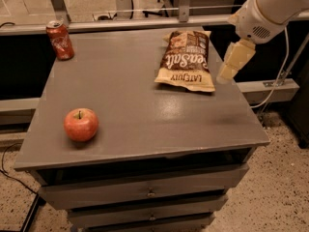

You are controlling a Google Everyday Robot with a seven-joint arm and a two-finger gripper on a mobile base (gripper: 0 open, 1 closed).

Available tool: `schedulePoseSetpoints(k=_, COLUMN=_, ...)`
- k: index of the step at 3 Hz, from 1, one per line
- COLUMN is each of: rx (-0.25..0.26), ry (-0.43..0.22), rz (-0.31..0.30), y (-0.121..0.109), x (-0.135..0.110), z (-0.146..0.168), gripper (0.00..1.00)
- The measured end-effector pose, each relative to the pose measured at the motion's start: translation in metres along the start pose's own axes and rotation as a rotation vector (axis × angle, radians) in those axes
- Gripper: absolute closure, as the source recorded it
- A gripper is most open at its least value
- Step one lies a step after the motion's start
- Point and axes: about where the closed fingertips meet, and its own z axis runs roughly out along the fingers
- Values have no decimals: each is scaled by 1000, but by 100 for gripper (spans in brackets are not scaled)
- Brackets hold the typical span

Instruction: Pick brown chip bag

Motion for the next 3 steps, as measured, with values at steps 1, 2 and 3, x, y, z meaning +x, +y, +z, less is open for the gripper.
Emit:
schedulePoseSetpoints(k=1, rx=31, ry=-132, rz=96, y=-46, x=-24, z=59, gripper=0)
schedulePoseSetpoints(k=2, rx=21, ry=-231, rz=179, y=-69, x=-39, z=101, gripper=0)
schedulePoseSetpoints(k=3, rx=3, ry=-312, rz=251, y=-86, x=-46, z=130, gripper=0)
